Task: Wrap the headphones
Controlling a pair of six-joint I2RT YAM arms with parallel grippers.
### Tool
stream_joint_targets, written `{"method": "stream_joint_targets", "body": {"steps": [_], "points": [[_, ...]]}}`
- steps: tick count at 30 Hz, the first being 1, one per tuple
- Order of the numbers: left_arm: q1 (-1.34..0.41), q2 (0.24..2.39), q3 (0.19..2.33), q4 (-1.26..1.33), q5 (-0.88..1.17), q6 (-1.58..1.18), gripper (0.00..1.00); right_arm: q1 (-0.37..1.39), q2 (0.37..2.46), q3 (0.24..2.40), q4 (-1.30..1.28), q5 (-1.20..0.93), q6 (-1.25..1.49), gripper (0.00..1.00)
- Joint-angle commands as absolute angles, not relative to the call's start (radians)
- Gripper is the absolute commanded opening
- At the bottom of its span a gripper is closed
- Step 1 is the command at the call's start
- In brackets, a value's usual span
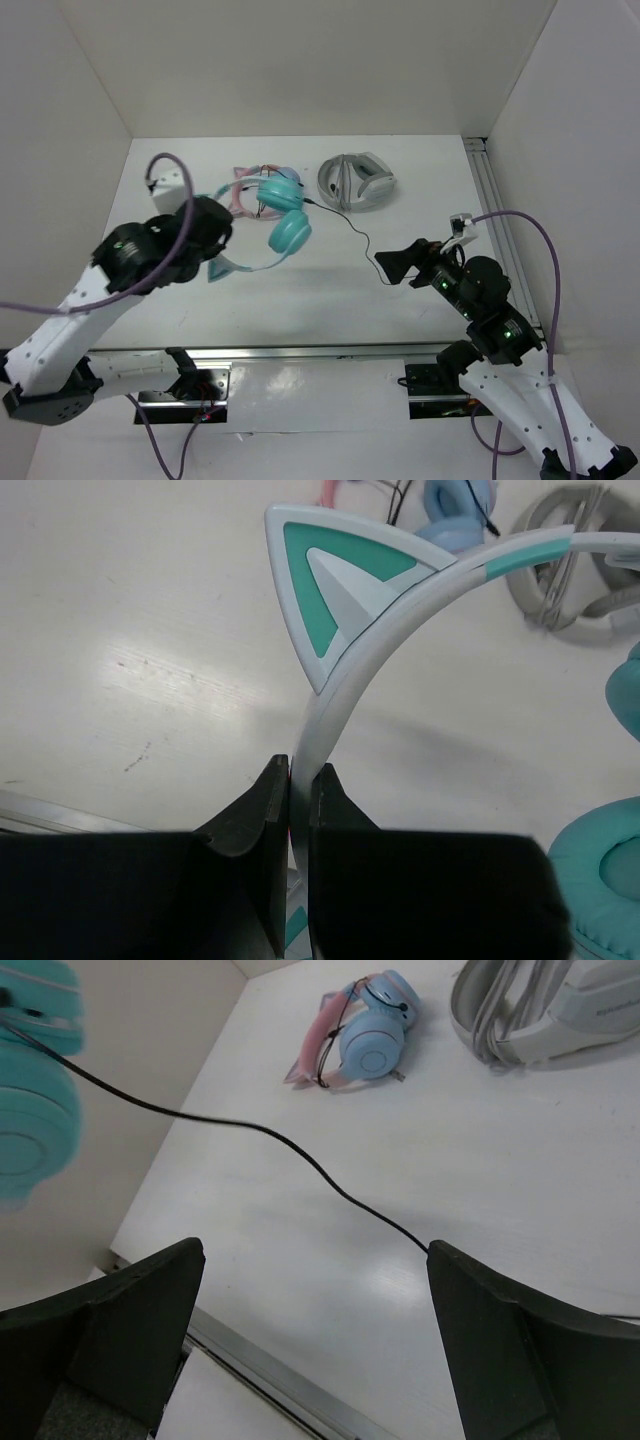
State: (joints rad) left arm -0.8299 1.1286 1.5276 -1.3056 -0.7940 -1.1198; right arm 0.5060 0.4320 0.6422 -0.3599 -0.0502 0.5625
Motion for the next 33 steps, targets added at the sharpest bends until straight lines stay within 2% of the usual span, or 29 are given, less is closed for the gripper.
{"method": "stream_joint_targets", "body": {"steps": [1, 7, 10, 16, 20, 26, 28, 29, 30, 33], "points": [[-0.766, 1.054, 1.614, -1.365, -0.808, -0.977, 0.0, 0.502, 0.443, 0.611, -0.12, -0.074, 0.606, 1.0], [-0.651, 1.0, 1.69, -1.365, -0.735, -0.868, 0.0, 0.502, 0.588, 0.508, 0.196, -0.214, 0.65, 1.0], [-0.638, 0.991, 1.69, -1.365, -0.735, -0.857, 0.0, 0.52, 0.676, 0.483, 0.303, -0.287, 0.663, 0.96], [-0.629, 0.982, 1.681, -1.341, -0.696, -0.845, 0.0, 0.621, 0.712, 0.454, 0.347, -0.238, 0.563, 0.95], [-0.629, 0.971, 1.69, -1.319, -0.687, -0.845, 0.0, 0.673, 0.807, 0.511, 0.264, -0.198, 0.465, 0.89], [-0.629, 0.951, 1.709, -1.299, -0.641, -0.818, 0.0, 0.779, 0.94, 0.523, 0.256, -0.045, 0.384, 0.74], [-0.629, 0.951, 1.718, -1.299, -0.63, -0.818, 0.0, 0.788, 0.971, 0.535, 0.265, -0.02, 0.37, 0.63], [-0.629, 0.951, 1.729, -1.299, -0.63, -0.808, 0.0, 0.788, 0.982, 0.535, 0.265, -0.02, 0.361, 0.46], [-0.629, 0.951, 1.729, -1.299, -0.641, -0.808, 0.0, 0.788, 0.982, 0.535, 0.265, -0.02, 0.36, 0.41], [-0.62, 0.962, 1.753, -1.354, -0.687, -0.818, 0.0, 0.788, 0.968, 0.519, 0.278, -0.02, 0.36, 0.39]]}}
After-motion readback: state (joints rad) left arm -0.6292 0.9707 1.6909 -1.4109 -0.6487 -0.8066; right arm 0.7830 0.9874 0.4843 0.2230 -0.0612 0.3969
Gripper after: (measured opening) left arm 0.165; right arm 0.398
